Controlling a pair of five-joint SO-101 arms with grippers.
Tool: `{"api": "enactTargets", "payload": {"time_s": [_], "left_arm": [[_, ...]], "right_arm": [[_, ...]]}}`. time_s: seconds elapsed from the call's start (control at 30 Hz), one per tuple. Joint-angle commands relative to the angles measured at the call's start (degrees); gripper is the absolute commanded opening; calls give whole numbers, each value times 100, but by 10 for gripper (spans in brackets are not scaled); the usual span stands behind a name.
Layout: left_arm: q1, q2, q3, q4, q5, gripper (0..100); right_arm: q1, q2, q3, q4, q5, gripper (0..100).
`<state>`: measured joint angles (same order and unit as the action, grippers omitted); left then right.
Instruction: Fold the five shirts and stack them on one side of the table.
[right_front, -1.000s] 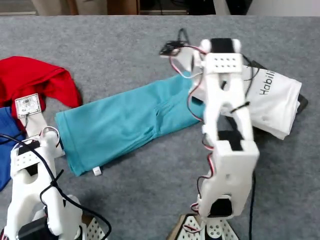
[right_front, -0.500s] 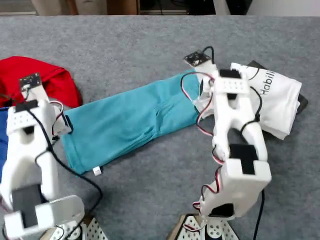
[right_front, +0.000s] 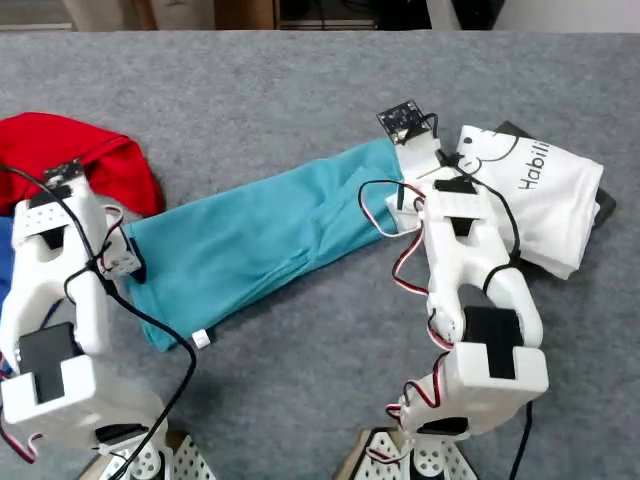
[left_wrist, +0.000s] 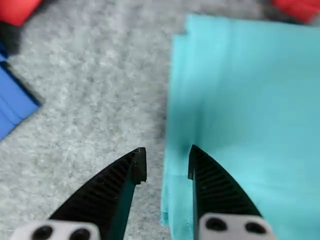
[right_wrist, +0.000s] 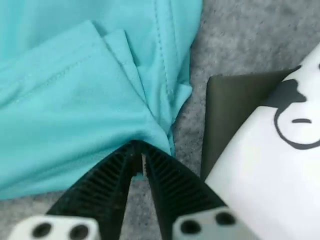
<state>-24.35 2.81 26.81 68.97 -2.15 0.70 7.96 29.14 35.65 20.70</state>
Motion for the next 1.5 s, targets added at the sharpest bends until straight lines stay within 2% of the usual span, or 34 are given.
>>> {"api": "enactTargets", "payload": {"time_s": [0.0,0.43,0.7,0.87,1.1,1.2,1.47], "left_arm": [[-97,110,-26,-44,18,153],[-88,673,167,-255,431,153],[-220,-101,-651,976,422,153],[-105,-576,-809,1169,422,154],[387,-585,-44,492,422,164],[396,-585,334,88,431,198],[396,-585,1327,-923,668,200]], "right_arm": [[136,-400,4,-141,-26,4],[136,-453,40,-114,9,4],[136,-453,40,-114,9,4],[136,-453,31,-114,9,4],[136,-453,31,-114,9,4],[136,-453,31,-114,9,4],[127,-453,31,-123,9,4]]}}
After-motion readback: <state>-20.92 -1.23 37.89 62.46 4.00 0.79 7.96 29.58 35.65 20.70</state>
